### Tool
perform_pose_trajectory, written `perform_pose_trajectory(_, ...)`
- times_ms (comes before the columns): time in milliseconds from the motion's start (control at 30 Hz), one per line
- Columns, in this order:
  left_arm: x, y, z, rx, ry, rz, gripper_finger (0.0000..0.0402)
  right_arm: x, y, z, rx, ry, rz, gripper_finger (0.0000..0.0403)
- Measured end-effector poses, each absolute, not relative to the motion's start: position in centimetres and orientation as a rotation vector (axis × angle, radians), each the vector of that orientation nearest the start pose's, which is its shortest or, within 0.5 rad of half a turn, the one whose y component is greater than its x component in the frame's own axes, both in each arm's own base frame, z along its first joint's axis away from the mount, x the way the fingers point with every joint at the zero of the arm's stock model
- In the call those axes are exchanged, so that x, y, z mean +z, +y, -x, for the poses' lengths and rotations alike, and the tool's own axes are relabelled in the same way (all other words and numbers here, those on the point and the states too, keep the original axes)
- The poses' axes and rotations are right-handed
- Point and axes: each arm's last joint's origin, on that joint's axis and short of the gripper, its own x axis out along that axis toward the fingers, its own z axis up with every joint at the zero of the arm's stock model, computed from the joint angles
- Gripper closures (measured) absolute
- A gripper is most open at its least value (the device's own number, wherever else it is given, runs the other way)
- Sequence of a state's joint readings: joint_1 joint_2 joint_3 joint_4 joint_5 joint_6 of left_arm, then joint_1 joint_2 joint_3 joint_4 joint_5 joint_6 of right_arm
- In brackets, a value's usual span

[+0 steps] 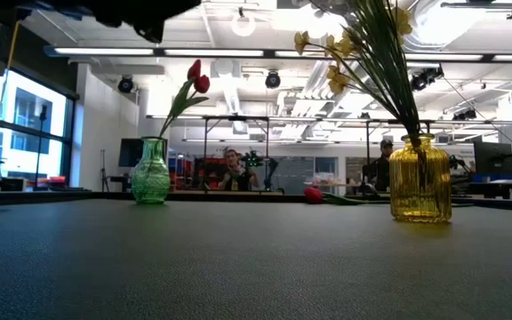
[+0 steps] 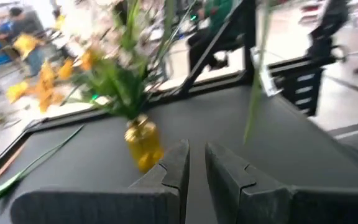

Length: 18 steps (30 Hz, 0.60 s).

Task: Sort flowers into vase by color
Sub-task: Put the bottom red tulip into the green vase

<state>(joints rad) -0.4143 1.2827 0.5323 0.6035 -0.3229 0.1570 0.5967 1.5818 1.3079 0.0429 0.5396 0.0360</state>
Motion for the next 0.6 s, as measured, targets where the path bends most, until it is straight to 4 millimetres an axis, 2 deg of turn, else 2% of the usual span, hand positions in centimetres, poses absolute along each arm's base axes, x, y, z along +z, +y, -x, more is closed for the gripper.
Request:
perform_pose_trajectory(167,22.4,-9.7,-24.2,-0.127,0.085,-0.196,0.0345,34.8,18.7,-31.7,0.064,0.095,0.191,0.0403)
perform_pose_trajectory(400,23.5,-9.6,-24.3,-0.112,-0.019,-0.144,0.0275,35.7,16.9,-32.9,0.056,0.014,0.193,0.0403)
perform_pose_trajectory(600,24.4,-9.5,-24.7,-0.099,-0.041,-0.123,0.0233,34.7,16.0,-34.7,0.086,-0.020,0.203,0.0403)
